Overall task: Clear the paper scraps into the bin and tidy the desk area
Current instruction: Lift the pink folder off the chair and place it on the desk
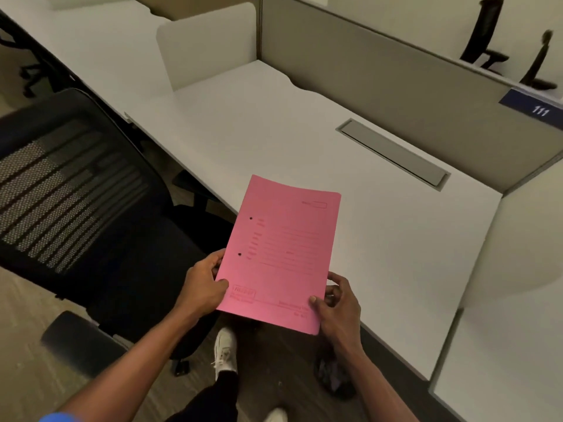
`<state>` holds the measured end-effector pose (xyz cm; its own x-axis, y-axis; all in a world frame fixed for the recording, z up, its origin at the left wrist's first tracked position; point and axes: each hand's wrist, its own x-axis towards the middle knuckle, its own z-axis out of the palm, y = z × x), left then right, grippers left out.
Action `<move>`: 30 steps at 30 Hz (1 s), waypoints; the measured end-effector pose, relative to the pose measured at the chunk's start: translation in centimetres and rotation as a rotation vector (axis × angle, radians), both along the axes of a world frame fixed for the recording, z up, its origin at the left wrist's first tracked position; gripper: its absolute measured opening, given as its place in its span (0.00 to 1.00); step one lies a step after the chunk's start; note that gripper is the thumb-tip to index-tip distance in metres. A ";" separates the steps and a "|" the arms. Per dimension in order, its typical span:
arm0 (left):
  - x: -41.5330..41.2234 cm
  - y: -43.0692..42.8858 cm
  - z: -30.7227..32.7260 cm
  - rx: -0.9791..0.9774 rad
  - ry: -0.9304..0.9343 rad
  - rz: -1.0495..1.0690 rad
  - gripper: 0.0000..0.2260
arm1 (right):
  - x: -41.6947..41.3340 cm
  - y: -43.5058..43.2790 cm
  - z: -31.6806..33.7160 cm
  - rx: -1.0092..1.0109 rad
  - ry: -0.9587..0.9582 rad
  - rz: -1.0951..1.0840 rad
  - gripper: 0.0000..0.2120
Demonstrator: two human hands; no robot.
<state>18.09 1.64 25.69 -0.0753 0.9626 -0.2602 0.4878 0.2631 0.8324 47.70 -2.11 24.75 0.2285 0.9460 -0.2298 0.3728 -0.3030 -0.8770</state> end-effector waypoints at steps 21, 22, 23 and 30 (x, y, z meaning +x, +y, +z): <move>-5.2 25.3 2.3 0.008 0.024 -0.162 0.27 | -7.0 19.5 2.9 0.048 -0.102 -0.173 0.28; -5.0 26.2 2.4 0.012 0.027 -0.165 0.27 | -6.9 20.2 3.1 0.055 -0.103 -0.177 0.28; -4.8 27.0 2.4 0.016 0.031 -0.166 0.27 | -6.7 21.0 3.2 0.059 -0.102 -0.181 0.28; -2.8 32.7 1.4 -0.002 0.080 -0.175 0.28 | -4.3 26.8 2.2 0.042 -0.078 -0.146 0.31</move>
